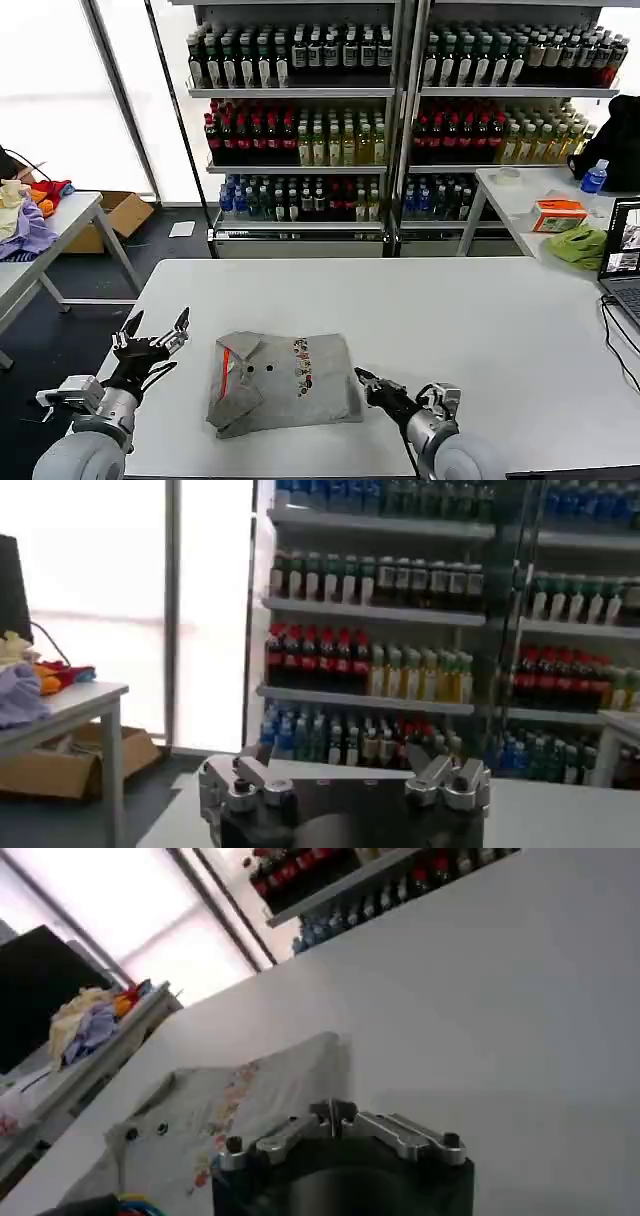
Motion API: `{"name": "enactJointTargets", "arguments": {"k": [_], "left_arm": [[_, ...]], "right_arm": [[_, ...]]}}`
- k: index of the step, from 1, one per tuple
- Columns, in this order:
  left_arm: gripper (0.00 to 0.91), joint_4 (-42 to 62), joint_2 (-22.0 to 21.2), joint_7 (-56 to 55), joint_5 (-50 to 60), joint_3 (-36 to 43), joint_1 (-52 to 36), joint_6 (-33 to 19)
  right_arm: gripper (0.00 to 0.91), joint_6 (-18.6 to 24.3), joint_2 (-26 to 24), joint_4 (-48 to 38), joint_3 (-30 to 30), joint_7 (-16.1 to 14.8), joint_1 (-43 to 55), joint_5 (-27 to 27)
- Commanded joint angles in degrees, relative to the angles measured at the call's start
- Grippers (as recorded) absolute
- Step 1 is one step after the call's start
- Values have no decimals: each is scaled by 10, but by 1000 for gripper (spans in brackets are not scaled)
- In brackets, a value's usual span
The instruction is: Fold and organize the clothes.
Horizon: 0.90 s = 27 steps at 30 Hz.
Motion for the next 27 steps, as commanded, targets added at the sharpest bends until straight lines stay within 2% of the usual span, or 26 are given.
{"name": "enactJointTargets", "arguments": {"k": [1, 2, 3, 4, 5, 11, 18, 19, 22, 23, 24, 25, 27], "left_arm": [[907, 15, 0, 2, -26, -29, 2, 0], [907, 13, 0, 2, -27, -29, 3, 0], [907, 12, 0, 2, -29, -30, 4, 1], [907, 10, 0, 2, -30, -32, 6, 1], [907, 9, 0, 2, -32, -33, 7, 1], [907, 4, -2, 2, -37, -32, 9, 1], [907, 6, -8, 3, -35, -28, 9, 0], [907, 7, -8, 3, -35, -28, 9, 0], [907, 4, -8, 3, -35, -26, 11, 0], [907, 2, -8, 4, -35, -26, 11, 0], [907, 1, -8, 4, -35, -27, 12, 0], [907, 2, -9, 4, -35, -28, 13, 0], [907, 2, -9, 4, -35, -30, 15, 0]], "right_arm": [[0, 4, -6, 11, 58, -13, -30, 12], [0, 4, -3, 12, 54, -19, -27, 1], [242, 5, 2, 14, 47, -28, -21, -18], [826, 4, 5, 17, 41, -36, -15, -25], [907, 1, 8, 18, 34, -39, -8, -37], [907, -17, 24, -4, -10, -38, 30, -79], [907, -26, 41, -34, -46, -24, 49, -83], [776, -28, 44, -37, -54, -22, 50, -83], [715, -39, 52, -45, -73, -9, 52, -82], [544, -38, 55, -47, -77, -8, 52, -85], [413, -38, 57, -49, -81, -6, 52, -86], [10, -38, 60, -49, -87, 6, 53, -86], [0, -36, 67, -46, -93, 6, 52, -85]]}}
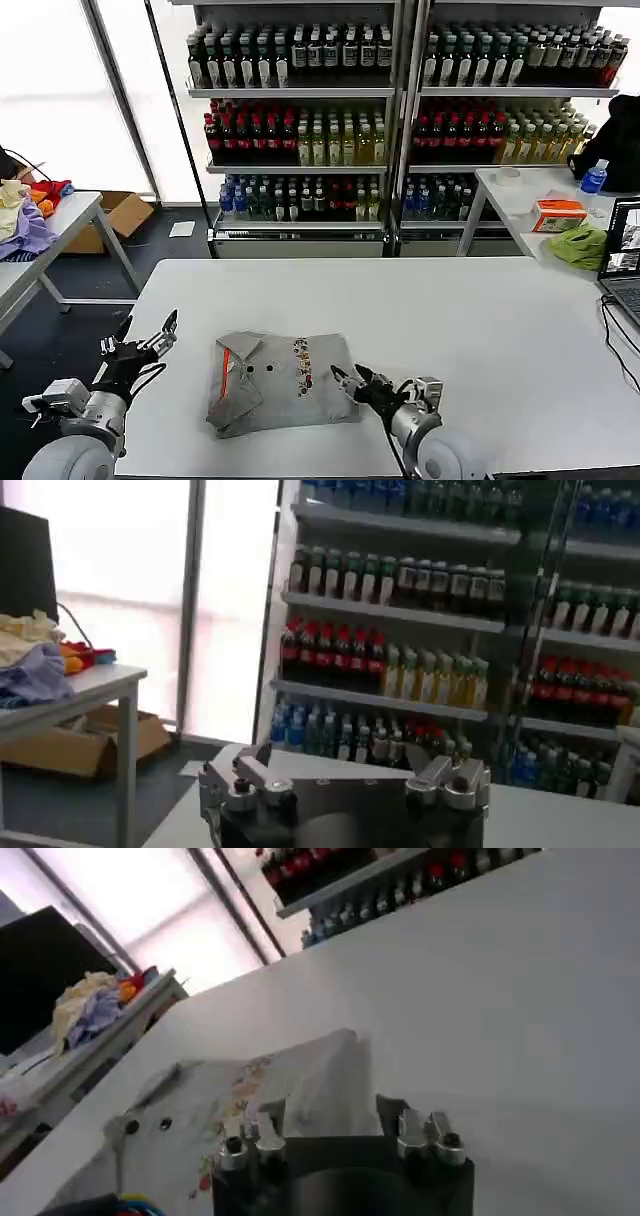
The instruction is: Fold and organize the clothes.
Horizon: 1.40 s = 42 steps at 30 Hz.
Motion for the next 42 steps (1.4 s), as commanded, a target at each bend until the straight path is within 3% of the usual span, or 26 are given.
{"name": "enactJointTargets", "arguments": {"k": [1, 14, 22, 31, 32, 33, 36, 37, 42], "left_arm": [[907, -1, -1, 0, -4, -8, 5, -1], [907, -4, -7, -4, -5, -2, 18, -2], [907, -6, -13, -5, -4, 8, 20, -2], [907, -9, -22, -9, 2, 34, 15, -4], [907, -9, -22, -10, 2, 36, 14, -3], [907, -9, -23, -10, 2, 38, 14, -3], [907, -13, -23, -11, 5, 44, 15, -3], [907, -17, -23, -12, 7, 44, 17, -4], [907, -25, -25, -18, 6, 40, 20, -5]], "right_arm": [[0, -10, 23, -14, -51, 21, 12, -16], [0, 30, 34, 5, -6, 6, -26, -15], [0, -15, -36, 33, 124, -1, -79, -2], [0, -22, -90, 38, 239, -8, -143, -11], [343, -21, -90, 39, 240, -8, -144, -14], [907, -21, -88, 41, 243, -10, -143, -18], [907, -19, -84, 53, 249, -24, -145, -46], [907, -4, -84, 64, 255, -40, -152, -80], [907, 18, -82, 78, 268, -22, -148, -98]]}}
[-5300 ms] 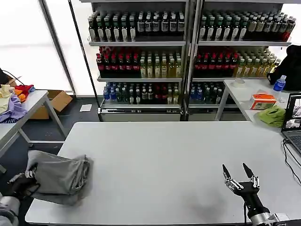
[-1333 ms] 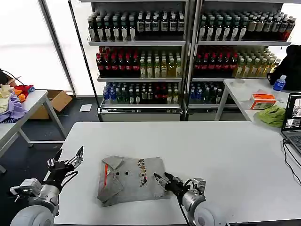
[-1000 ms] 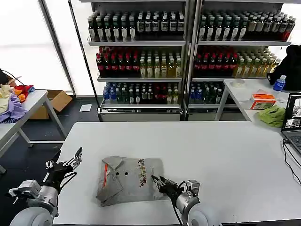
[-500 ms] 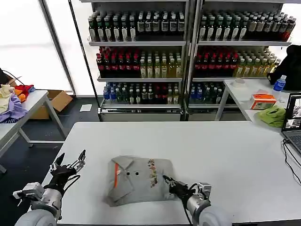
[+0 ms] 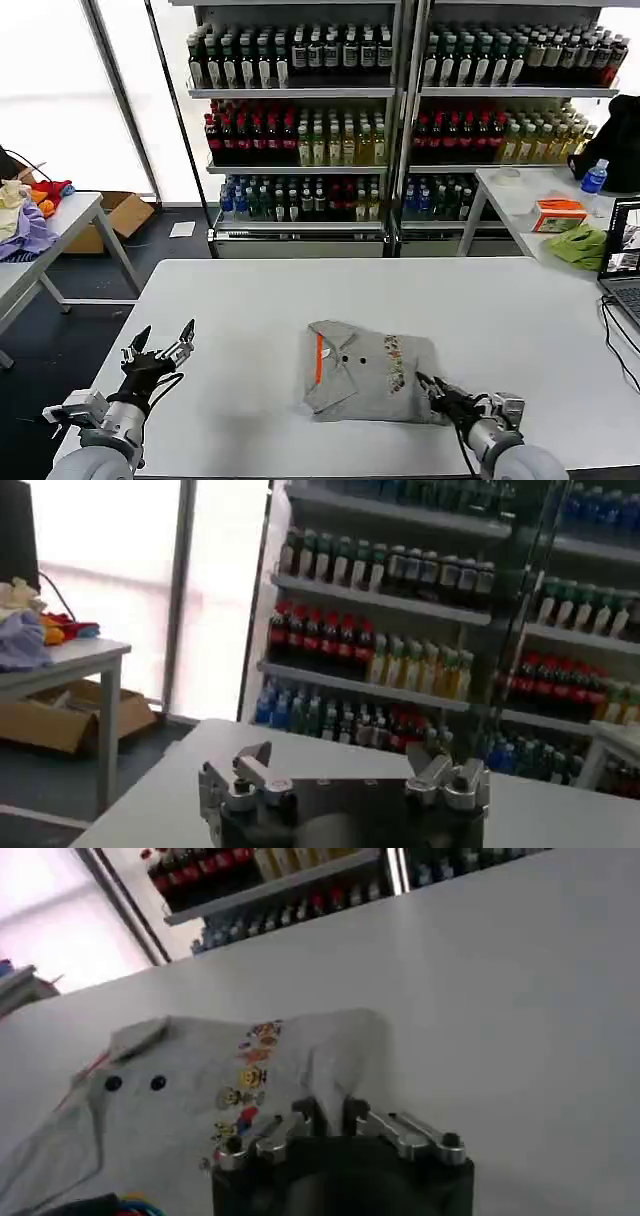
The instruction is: Fold and organize the clothes.
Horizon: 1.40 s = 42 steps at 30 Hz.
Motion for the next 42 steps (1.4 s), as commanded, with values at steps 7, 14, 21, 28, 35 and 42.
{"name": "enactJointTargets", "arguments": {"k": [7, 14, 21, 28, 35, 42], "left_arm": [[907, -16, -5, -7, 1, 6, 6, -1], [907, -14, -6, -8, 2, 8, 5, -1], [907, -13, -9, -7, 8, 9, 14, 0], [907, -8, -23, -3, 24, 20, 34, -18], [907, 5, -28, -4, 53, 39, 22, -37], [907, -4, -27, -1, 63, 48, 26, -45]], "right_arm": [[907, 97, -20, 60, 49, 11, 11, -107], [907, 94, 29, 76, -71, 13, 85, -164], [907, 60, 105, -59, -245, 3, 142, -339], [907, 36, 102, -127, -255, 8, 145, -372], [907, 8, 73, -83, -237, 2, 127, -393], [907, 119, 45, 80, -157, 21, 82, -268]]}}
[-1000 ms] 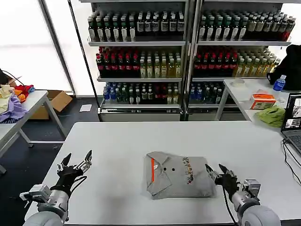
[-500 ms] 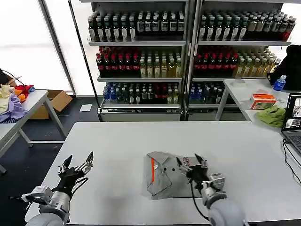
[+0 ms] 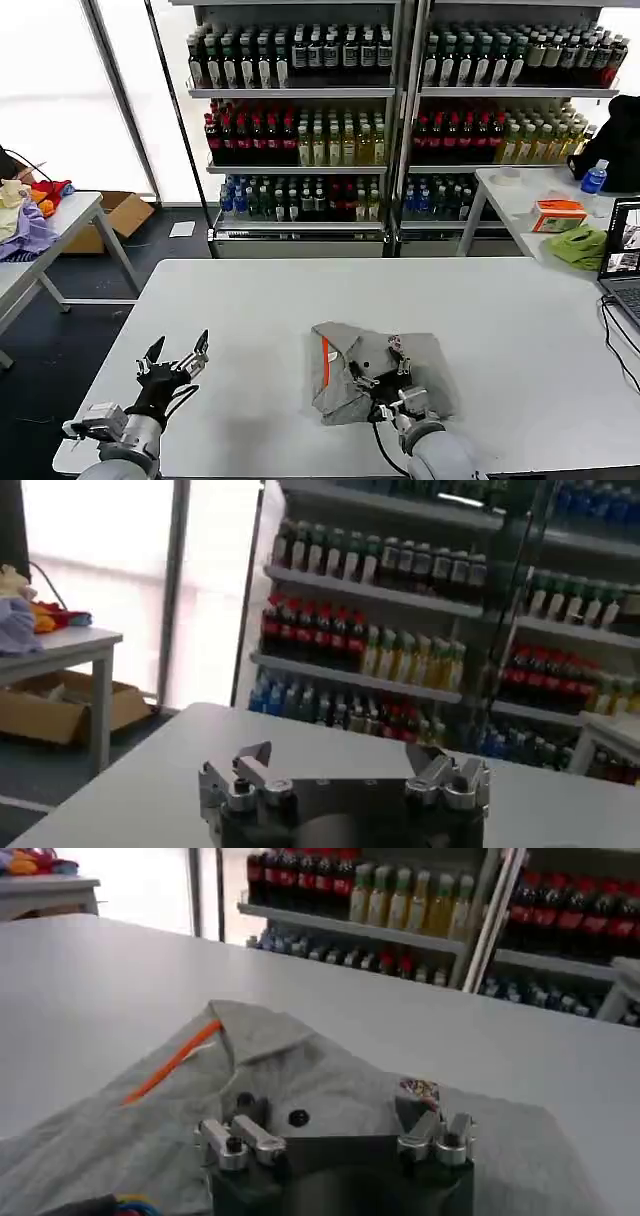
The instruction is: Fold and organize the clothes.
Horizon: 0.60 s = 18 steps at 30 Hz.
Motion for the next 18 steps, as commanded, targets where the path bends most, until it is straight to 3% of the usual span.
{"name": "enactJointTargets", "arguments": {"k": [1, 3, 4, 5, 6, 7, 8, 9, 14, 18], "left_arm": [[907, -6, 0, 2, 23, 11, 6, -18], [907, -8, 0, 2, 22, 11, 8, -22], [907, -10, -2, 2, 21, 12, 9, -29], [907, -11, -4, 6, 22, 13, 9, -40], [907, -13, -6, 6, 22, 13, 10, -46], [907, -15, -8, 6, 22, 15, 10, -50], [907, -18, -10, 8, 22, 17, 12, -54], [907, -19, -10, 8, 23, 18, 12, -57], [907, -18, -3, 14, 29, 18, 15, -62], [907, -17, 0, 18, 29, 15, 19, -63]], "right_arm": [[907, 95, -30, 153, 70, 6, -42, 77], [907, 131, -44, 168, 133, -24, -70, 99], [907, 152, -53, 169, 179, -58, -90, 116], [907, 176, -64, 164, 236, -110, -116, 169], [907, 193, -69, 159, 256, -129, -128, 190], [907, 218, -75, 145, 279, -137, -146, 199], [907, 287, -69, 114, 317, -147, -155, 199], [907, 302, -65, 98, 337, -160, -160, 200], [907, 322, -41, 26, 463, -180, -197, 229], [907, 316, -23, 22, 495, -184, -205, 228]]}}
